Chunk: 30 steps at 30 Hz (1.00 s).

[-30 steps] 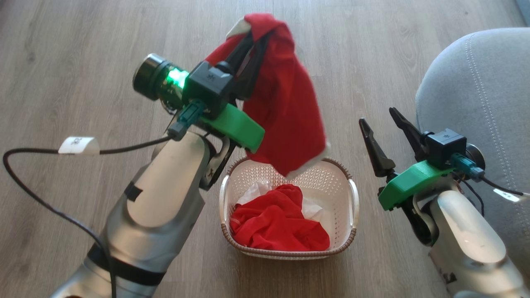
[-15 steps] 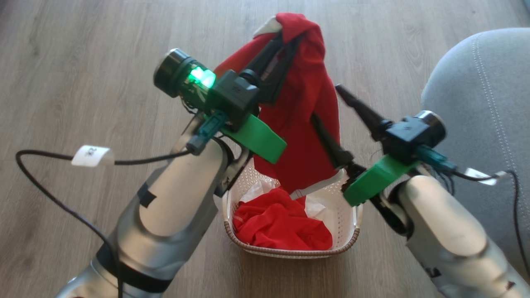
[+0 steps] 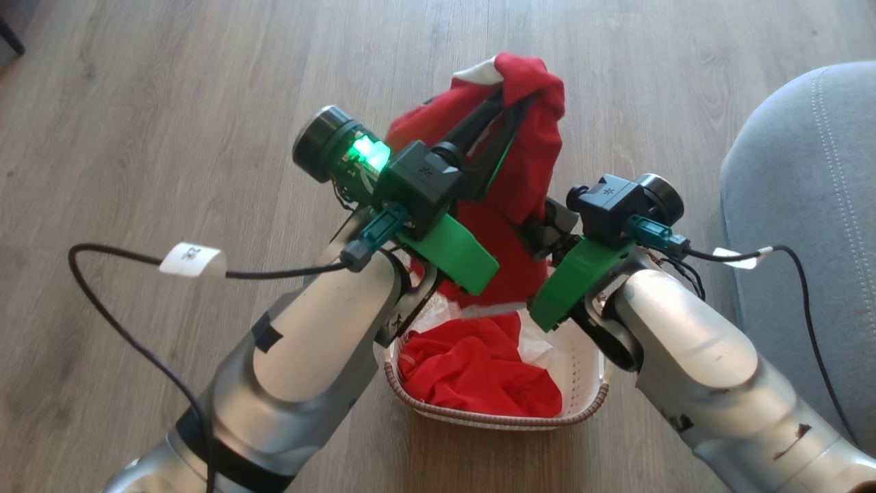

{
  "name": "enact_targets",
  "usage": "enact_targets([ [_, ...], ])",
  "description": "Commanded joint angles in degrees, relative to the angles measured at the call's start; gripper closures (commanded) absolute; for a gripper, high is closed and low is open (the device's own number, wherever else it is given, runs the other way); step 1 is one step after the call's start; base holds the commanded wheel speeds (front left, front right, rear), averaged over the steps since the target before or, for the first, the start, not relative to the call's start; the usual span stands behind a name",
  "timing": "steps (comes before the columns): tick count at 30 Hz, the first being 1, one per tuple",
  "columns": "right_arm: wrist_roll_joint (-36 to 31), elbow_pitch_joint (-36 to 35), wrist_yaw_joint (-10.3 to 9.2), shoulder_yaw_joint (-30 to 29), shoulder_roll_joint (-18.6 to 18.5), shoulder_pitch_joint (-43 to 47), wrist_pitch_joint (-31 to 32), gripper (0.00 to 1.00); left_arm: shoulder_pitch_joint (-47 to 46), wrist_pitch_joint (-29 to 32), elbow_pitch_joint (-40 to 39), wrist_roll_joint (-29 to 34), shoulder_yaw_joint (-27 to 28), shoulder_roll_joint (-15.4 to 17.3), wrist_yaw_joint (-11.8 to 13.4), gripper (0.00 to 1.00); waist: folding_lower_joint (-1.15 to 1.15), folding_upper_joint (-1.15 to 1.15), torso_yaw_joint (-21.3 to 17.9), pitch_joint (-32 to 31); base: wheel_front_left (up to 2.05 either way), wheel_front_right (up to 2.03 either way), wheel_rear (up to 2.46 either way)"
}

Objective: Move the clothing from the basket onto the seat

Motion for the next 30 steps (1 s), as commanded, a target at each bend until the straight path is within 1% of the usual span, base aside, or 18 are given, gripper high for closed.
enact_targets([
  [1, 0.21, -1.61, -0.01, -0.69, 0.52, -0.66, -0.37, 1.00, -2.01, -0.53, -1.05, -0.42, 1.81, 0.54, 0.09, 1.00, 0.00, 0.00, -0.11, 0.18, 0.00, 0.00, 0.00],
  [4, -0.02, -2.28, -0.01, -2.25, 0.11, 0.17, -0.37, 1.00, -1.50, -0.53, 0.20, -1.94, 1.82, 0.54, -0.70, 1.00, 0.00, 0.00, -0.67, 0.57, 0.00, 0.00, 0.00],
  [5, -0.08, -2.52, -0.01, -2.94, -0.10, 0.52, -0.37, 1.00, -1.31, -0.53, 0.61, -2.54, 1.89, 0.54, -1.06, 0.98, 0.00, 0.00, -0.91, 0.75, 0.00, 0.00, 0.00],
  [6, -0.06, -2.75, -0.01, -3.71, -0.36, 0.87, -0.37, 1.00, -1.07, -0.53, 1.34, -3.06, 1.89, 0.54, -1.47, 0.69, 0.00, 0.00, -1.19, 0.89, 0.00, 0.00, 0.00],
  [7, 0.00, -3.05, -0.01, -4.57, -0.64, 1.26, -0.37, 1.00, -0.90, -0.53, 2.31, -3.28, 1.86, 0.54, -1.87, 0.19, 0.00, 0.00, -1.49, 1.05, 0.00, 0.00, 0.00],
  [8, 0.08, -3.37, -0.01, -5.50, -0.95, 1.71, -0.37, 1.00, -0.68, -0.53, 3.07, -3.80, 1.99, 0.54, -2.31, 0.00, 0.00, 0.00, -1.83, 1.21, 0.00, 0.00, 0.00],
  [13, -0.21, -5.62, -0.01, -11.54, -2.67, 4.26, -0.37, 1.00, 0.37, -0.53, 7.96, -5.40, 2.32, 0.62, -5.51, 0.00, 0.00, 0.00, -4.31, 1.83, 0.00, 0.00, 0.00],
  [15, -0.49, -6.75, -0.01, -14.04, -3.01, 5.19, -0.37, 1.00, 0.74, -0.53, 9.93, -5.55, 2.16, 1.06, -6.81, 0.00, 0.00, 0.00, -5.95, 2.04, 0.00, 0.00, 0.00],
  [18, -1.06, -8.29, -0.01, -17.00, -3.18, 6.27, -0.37, 1.00, 1.45, -0.53, 12.33, -6.38, 2.42, 1.68, -8.10, 0.00, 0.00, 0.00, -8.85, 2.22, 0.00, 0.00, 0.00],
  [24, -1.73, -10.68, -0.01, -20.19, -2.78, 7.49, -0.37, 1.00, 3.15, -0.53, 14.82, -7.77, 2.33, 2.63, -9.38, 0.00, 0.00, 0.00, -15.53, 2.04, 0.00, 0.00, 0.00],
  [30, -1.74, -11.64, -0.01, -20.39, -2.03, 8.01, -0.37, 1.00, 4.74, -0.53, 15.02, -9.01, 2.09, 3.71, -9.65, 0.00, 0.00, 0.00, -23.43, 1.47, 0.00, 0.00, 0.00],
])
